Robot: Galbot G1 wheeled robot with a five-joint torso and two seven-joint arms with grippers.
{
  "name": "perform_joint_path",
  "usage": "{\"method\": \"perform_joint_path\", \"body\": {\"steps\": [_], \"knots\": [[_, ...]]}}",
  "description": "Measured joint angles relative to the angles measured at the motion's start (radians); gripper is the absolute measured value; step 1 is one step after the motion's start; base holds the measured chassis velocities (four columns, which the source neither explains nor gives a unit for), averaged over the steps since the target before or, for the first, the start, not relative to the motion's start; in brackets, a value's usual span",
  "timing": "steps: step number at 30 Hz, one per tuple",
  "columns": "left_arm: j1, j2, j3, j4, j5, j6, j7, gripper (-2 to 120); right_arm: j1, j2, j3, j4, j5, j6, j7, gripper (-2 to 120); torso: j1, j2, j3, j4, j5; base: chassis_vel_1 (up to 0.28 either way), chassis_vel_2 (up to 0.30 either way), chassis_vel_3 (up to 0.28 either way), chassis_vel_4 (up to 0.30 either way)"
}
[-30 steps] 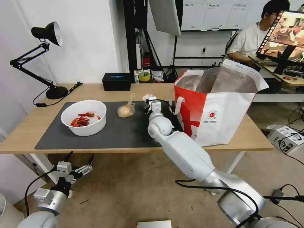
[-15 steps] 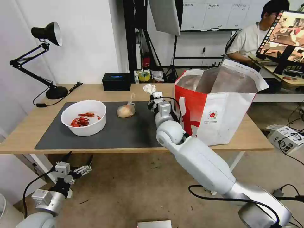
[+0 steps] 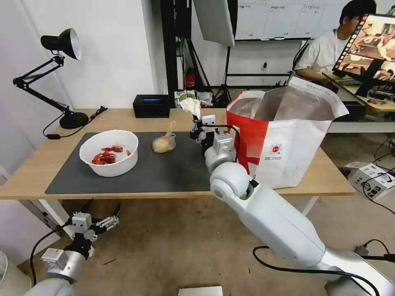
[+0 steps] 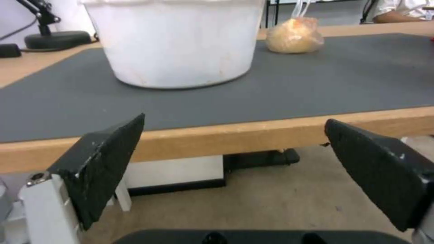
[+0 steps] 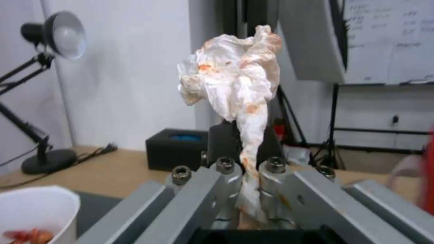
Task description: Pick up the trash from the table and place it into the takeout bag.
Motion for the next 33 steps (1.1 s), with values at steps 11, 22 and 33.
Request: {"method": "perform_joint_path", "body": {"steps": [11,22,33], "knots": [[0.009,-0.013,0.003,-0.024,0.004,0.004,0.000,100,-0.059,-0.117,0.163,0.128,0.022,-0.001,0.050,0,0.000,0.000,0.000,-0.0001,0.0002,0.000,0.000,0.000,0.000],[0.013,-0.021,0.023,-0.049,0.019,0.023,0.000,100,-0.085,-0.296,0.318,0.192,0.141,-0.059,0.065,0,0.000,0.000,0.000,-0.0003,0.0002,0.000,0.000,0.000,0.000],[0.024,-0.039,0.029,-0.053,0.034,0.026,0.001,100,-0.081,-0.315,0.307,0.158,0.155,-0.171,0.004,30,0.000,0.000,0.000,-0.0001,-0.0001,0.000,0.000,0.000,0.000]]}}
